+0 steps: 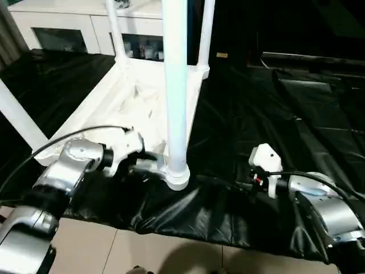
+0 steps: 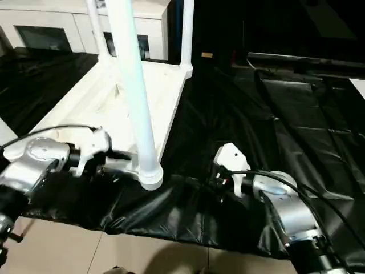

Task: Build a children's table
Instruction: Rotate table base, then rotate leg to tighten

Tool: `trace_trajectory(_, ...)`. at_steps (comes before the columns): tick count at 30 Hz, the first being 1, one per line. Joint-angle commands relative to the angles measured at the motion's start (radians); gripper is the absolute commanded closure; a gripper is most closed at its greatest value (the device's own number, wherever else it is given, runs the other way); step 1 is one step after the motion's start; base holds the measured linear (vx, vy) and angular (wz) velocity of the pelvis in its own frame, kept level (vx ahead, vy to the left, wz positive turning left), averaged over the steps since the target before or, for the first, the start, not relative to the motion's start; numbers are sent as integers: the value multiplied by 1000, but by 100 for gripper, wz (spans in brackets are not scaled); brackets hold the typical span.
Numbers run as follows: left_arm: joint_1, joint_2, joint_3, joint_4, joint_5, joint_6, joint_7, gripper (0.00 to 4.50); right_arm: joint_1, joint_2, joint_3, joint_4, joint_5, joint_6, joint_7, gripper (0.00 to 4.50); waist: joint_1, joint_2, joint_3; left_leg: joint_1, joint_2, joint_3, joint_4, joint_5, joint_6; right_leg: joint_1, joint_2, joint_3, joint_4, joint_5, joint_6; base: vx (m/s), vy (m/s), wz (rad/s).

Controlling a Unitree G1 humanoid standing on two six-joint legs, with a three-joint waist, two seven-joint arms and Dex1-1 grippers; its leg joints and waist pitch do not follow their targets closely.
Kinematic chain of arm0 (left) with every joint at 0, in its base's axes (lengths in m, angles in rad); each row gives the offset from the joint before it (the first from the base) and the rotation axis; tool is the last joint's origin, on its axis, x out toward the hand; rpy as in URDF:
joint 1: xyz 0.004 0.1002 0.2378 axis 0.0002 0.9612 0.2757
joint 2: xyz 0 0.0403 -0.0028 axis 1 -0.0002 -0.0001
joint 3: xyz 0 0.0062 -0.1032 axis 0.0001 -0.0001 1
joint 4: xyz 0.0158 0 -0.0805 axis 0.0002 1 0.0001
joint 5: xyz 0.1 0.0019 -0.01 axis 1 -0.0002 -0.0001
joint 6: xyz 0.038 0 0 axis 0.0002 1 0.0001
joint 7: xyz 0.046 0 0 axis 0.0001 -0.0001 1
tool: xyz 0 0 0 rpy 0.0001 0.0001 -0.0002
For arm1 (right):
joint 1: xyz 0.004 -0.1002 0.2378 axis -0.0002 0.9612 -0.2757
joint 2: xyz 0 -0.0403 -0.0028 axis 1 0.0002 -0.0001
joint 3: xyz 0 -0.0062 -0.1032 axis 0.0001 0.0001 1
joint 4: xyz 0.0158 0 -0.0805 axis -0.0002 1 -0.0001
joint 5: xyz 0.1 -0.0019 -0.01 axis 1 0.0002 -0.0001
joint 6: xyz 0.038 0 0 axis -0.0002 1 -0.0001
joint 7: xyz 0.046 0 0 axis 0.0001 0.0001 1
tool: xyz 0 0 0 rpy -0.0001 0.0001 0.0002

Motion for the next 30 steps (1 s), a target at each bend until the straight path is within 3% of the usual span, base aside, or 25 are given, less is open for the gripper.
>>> trace_trajectory(1, -32, 3, -14, 35, 20, -19, -31, 204, 3, -11, -9, -30, 8, 16, 6, 0, 6, 17, -67, 13, 26, -16, -78, -302, -12, 53, -51, 33, -72, -219, -235, 0, 0, 0)
trace_trajectory(8, -64, -19, -4, 116, 51, -75, -5, 250, 2, -7, -4, -31, 6, 16, 0, 0, 9, 20, -68, 12, 26, -16, -76, -293, -8, 54, -52, 33, -69, -184, -256, 0, 0, 0)
trace_trajectory(13, -87, -35, -9, 174, 73, -85, -23, 290, 7, -3, 0, -43, 5, 23, -1, 0, 11, 16, -68, 11, 27, -16, -76, -287, -3, 55, -54, 33, -70, -198, -256, 0, 0, 0)
trace_trajectory(18, -99, -37, -19, 181, 83, -17, -54, 331, 3, -4, 3, -39, 2, 19, 3, 0, 10, 13, -66, 11, 28, -15, -76, -279, 2, 52, -55, 34, -72, -222, -249, 0, 0, 0)
trace_trajectory(20, -100, -50, 4, 166, 54, 40, -81, 333, -8, -1, 6, -31, -2, 16, 2, 0, 11, 4, -67, 10, 29, -14, -76, -256, 8, 53, -56, 34, -71, -216, -251, 0, 0, 0)
trace_trajectory(21, -100, -50, 4, 166, 54, 40, -81, 361, -8, -1, 6, -31, -2, 16, 2, 0, 11, 6, -68, 9, 29, -14, -75, -248, 10, 54, -57, 35, -70, -210, -254, 0, 0, 0)
trace_trajectory(22, -87, -54, 11, 133, 35, 93, -101, 361, -13, 1, 8, -25, -6, 12, 1, 0, 11, 7, -67, 8, 28, -13, -74, -243, 13, 53, -57, 35, -69, -200, -259, 0, 0, 0)
trace_trajectory(23, -75, -57, 15, 102, 26, 142, -102, 369, -17, 3, 10, -20, -9, 8, 0, 0, 12, 1, -67, 8, 29, -13, -74, -236, 19, 53, -58, 35, -68, -196, -264, 0, 0, 0)
trace_trajectory(24, -63, -65, 22, 79, 22, 180, -75, 373, -21, 5, 10, -16, -11, 6, -2, 0, 11, 3, -67, 8, 30, -13, -74, -235, 19, 54, -58, 34, -67, -199, -265, 0, 0, 0)
trace_trajectory(25, -51, -80, 34, 57, 18, 222, -30, 385, -25, 7, 11, -8, -13, 4, -3, 0, 11, -7, -66, 5, 31, -14, -74, -224, 25, 55, -60, 35, -67, -200, -263, 0, 0, 0)
trace_trajectory(27, -40, -102, 51, 40, 16, 264, 40, 394, -30, 9, 13, 1, -17, -1, -4, 0, 10, -4, -65, 6, 29, -12, -72, -229, 31, 52, -59, 34, -70, -223, -261, 0, 0, 0)
trace_trajectory(29, -21, -132, 73, 8, 14, 324, 120, 401, -39, 14, 16, 17, -24, -7, -10, 0, 9, -12, -61, 0, 25, -14, -74, -237, 31, 55, -59, 32, -78, -304, -224, 0, 0, 0)
trace_trajectory(30, -14, -142, 80, -4, 17, 341, 145, 407, -43, 16, 17, 23, -28, -9, -14, 0, 6, -11, -61, -2, 27, -15, -76, -238, 26, 58, -60, 31, -75, -316, -219, 0, 0, 0)
